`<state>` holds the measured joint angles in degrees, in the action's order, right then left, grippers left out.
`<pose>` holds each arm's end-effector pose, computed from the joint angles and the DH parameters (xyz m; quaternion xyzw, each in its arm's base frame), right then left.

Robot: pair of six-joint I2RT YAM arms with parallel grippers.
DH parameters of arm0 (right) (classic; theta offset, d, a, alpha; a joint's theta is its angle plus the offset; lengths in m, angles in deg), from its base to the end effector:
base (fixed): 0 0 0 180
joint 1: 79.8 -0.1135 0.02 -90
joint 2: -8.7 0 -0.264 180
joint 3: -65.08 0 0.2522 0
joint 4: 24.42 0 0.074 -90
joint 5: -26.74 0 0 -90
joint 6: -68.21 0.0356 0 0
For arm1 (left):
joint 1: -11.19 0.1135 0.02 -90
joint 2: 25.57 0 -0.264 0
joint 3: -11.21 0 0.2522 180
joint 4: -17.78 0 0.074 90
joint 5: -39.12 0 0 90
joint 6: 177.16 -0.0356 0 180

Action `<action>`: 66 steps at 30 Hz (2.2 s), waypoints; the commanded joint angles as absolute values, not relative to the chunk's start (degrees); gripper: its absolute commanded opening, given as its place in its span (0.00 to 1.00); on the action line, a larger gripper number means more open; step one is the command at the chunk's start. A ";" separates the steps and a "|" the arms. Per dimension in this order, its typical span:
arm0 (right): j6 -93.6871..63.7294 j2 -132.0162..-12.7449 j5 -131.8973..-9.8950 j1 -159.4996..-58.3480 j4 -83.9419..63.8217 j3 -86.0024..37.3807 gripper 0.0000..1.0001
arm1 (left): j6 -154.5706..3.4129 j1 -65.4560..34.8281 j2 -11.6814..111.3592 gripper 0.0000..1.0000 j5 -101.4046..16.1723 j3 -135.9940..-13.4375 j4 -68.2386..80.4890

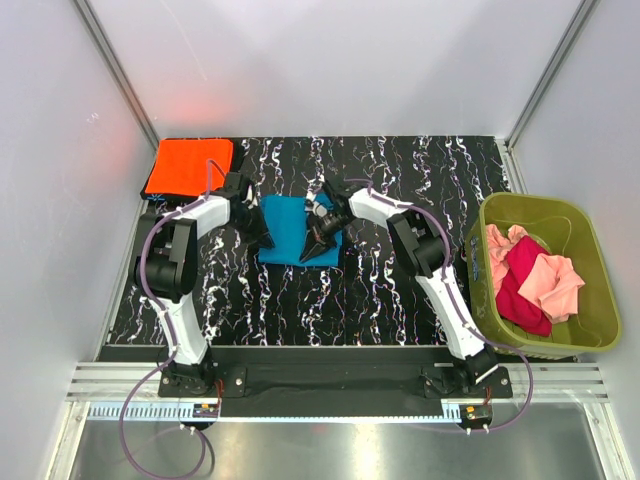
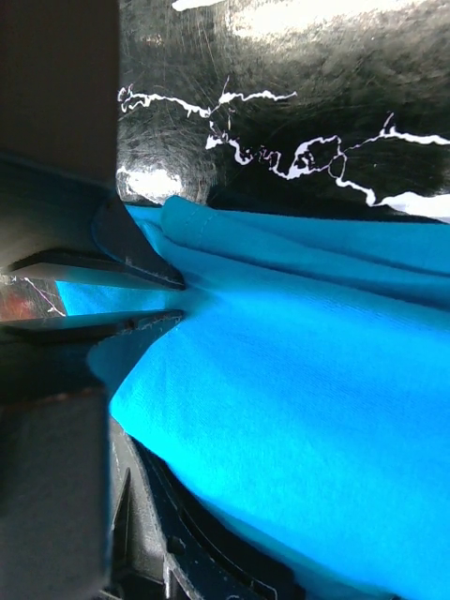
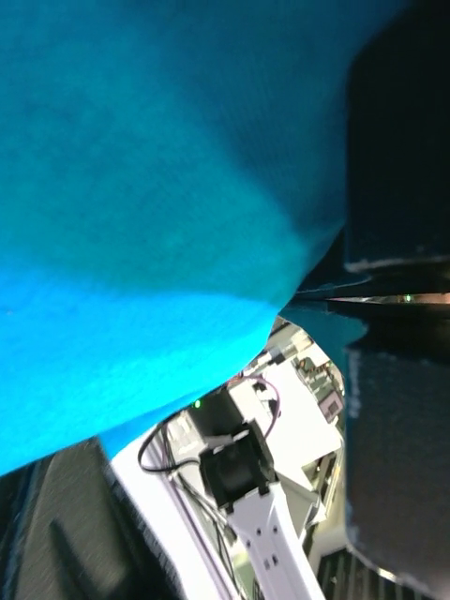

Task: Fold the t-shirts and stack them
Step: Fold the tshirt, then neatly place the folded tshirt to the corner

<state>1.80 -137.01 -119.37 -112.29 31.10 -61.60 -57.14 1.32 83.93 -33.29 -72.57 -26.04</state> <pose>0.4072 0.2943 0.0895 0.1309 -0.8669 -0.4671 0.1144 0.3657 -0.0745 0.1518 -0.1434 0.9623 -0.2013 0.1137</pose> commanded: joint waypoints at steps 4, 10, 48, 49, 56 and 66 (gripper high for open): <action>-1.23 -131.67 -113.53 -111.53 38.65 -59.51 0.00 | -58.51 -0.23 80.36 0.22 -36.90 -74.62 -28.84; -0.88 -125.43 -114.31 -111.00 37.26 -55.22 0.01 | -55.53 -3.92 72.36 0.29 -36.47 -73.13 -29.38; -9.75 -110.84 -99.82 -104.85 44.09 -37.33 0.04 | -68.08 1.78 72.32 0.70 -29.36 -76.80 -17.08; -9.58 -110.66 -99.82 -104.85 44.88 -38.75 0.04 | -68.78 1.87 74.17 0.70 -27.43 -78.82 -16.64; -9.93 -109.16 -100.87 -104.85 50.16 -47.63 0.05 | -74.58 1.87 90.70 0.85 -27.06 -92.45 -15.60; -10.19 -106.00 -100.52 -104.85 48.50 -40.97 0.05 | -78.28 0.99 96.25 0.91 -28.64 -93.42 -9.25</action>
